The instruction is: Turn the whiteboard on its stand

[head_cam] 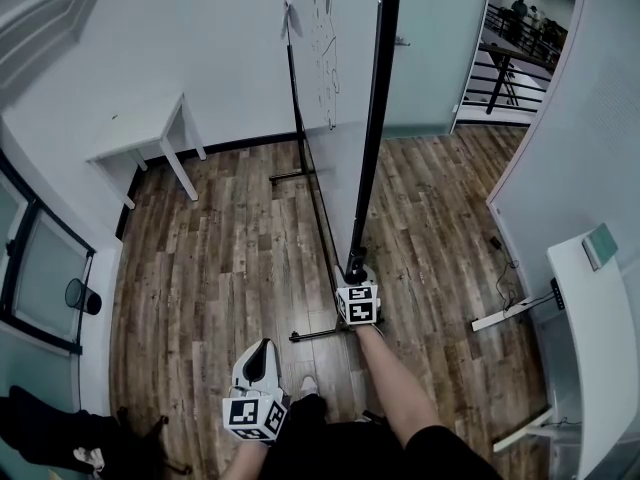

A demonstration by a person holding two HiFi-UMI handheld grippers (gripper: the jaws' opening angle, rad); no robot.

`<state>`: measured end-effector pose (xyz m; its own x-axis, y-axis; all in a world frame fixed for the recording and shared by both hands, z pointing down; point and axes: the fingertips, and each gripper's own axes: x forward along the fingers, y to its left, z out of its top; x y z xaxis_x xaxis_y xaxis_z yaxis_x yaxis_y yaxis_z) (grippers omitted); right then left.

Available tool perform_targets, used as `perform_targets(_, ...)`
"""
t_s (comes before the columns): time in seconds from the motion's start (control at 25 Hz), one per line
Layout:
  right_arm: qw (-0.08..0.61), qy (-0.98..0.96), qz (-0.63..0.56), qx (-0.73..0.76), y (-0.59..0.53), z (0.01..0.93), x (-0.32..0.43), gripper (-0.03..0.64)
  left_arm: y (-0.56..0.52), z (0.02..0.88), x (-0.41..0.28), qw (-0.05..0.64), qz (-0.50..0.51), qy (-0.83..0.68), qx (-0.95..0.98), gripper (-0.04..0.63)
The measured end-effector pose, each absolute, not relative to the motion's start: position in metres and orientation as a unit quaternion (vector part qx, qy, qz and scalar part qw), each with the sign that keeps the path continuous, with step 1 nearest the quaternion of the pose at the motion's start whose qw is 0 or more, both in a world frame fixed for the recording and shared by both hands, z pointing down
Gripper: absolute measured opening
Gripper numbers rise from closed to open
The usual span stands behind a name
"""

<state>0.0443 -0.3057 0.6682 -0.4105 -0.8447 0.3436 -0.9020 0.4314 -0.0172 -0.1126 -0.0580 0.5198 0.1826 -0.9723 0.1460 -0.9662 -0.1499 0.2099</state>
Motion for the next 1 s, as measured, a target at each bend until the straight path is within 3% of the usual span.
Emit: perform_targets(1.0,0.156,-0.843,0.1,0.504,-0.196,0.669,0.069,0.158,0.043,0.514,-0.047,0.122,-0.014,-0.643,0.756,0.018)
